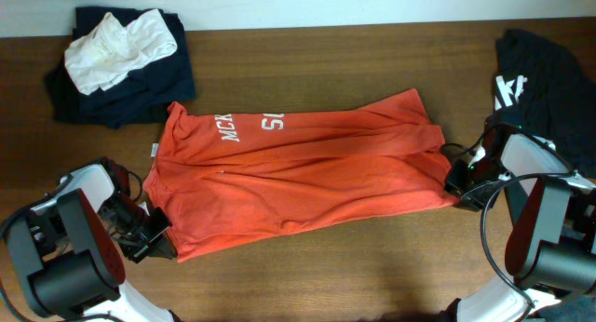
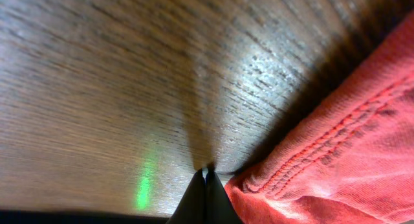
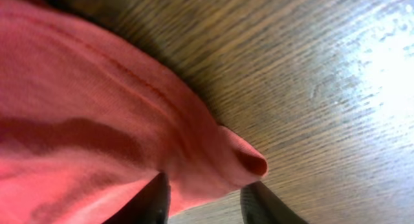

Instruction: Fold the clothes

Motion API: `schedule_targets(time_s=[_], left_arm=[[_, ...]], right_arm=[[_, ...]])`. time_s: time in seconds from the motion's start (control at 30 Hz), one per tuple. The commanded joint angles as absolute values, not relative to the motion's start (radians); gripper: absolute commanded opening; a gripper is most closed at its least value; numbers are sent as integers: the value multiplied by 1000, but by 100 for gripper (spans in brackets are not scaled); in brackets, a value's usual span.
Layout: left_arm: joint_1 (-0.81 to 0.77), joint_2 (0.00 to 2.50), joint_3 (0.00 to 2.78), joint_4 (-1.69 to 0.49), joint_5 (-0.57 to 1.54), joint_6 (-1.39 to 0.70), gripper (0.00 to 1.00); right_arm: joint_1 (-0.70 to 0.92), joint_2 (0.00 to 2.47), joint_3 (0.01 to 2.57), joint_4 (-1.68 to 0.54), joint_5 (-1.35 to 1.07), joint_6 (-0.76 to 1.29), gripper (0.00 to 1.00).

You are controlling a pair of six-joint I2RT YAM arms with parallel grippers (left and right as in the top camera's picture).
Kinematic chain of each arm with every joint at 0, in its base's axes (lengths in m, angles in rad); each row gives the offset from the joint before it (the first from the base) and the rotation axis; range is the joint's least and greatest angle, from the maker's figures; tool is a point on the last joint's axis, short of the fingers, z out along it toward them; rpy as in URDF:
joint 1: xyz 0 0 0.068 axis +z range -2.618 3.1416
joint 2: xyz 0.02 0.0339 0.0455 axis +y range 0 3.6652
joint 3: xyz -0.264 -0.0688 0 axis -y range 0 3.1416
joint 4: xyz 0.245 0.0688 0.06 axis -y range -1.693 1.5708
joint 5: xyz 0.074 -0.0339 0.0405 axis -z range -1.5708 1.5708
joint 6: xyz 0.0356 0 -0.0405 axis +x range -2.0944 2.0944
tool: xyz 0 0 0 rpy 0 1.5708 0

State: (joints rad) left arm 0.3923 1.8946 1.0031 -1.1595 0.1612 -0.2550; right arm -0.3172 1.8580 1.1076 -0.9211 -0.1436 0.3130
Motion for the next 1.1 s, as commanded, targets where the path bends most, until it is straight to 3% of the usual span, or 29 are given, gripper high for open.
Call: schedule_targets(time_s=[0.0, 0.07, 0.27, 0.4, 0.53, 0.6, 0.67, 0.87, 1.07], left_arm=[[396, 1898, 1002, -1156, 175, -257, 0], [396, 1897, 1020, -1177, 210, -257, 1], [396, 1857, 1208, -1323, 221, -199, 0], [396, 1845, 1289, -1267, 222, -193, 1], [396, 1845, 1289, -1228, 216, -193, 1], [396, 1845, 1289, -1242, 217, -192, 51], [395, 1847, 1289, -1273, 221, -184, 70], [297, 1847, 1211, -1247, 220, -168, 83], [200, 1849, 1127, -1216, 133, -386, 82]], right_arm=[[-315, 1854, 1100, -919, -130, 319, 18], [-316, 1854, 1101, -923, -130, 319, 4], [-316, 1854, 1288, -1111, -120, 319, 4], [-315, 1854, 1489, -1190, -124, 320, 4], [-315, 1854, 1510, -1174, -127, 331, 4], [-315, 1854, 1509, -1172, -127, 331, 4], [-315, 1854, 1509, -1171, -127, 331, 4], [-316, 1854, 1509, -1169, -86, 359, 4], [-316, 1854, 1509, -1163, -66, 361, 4]])
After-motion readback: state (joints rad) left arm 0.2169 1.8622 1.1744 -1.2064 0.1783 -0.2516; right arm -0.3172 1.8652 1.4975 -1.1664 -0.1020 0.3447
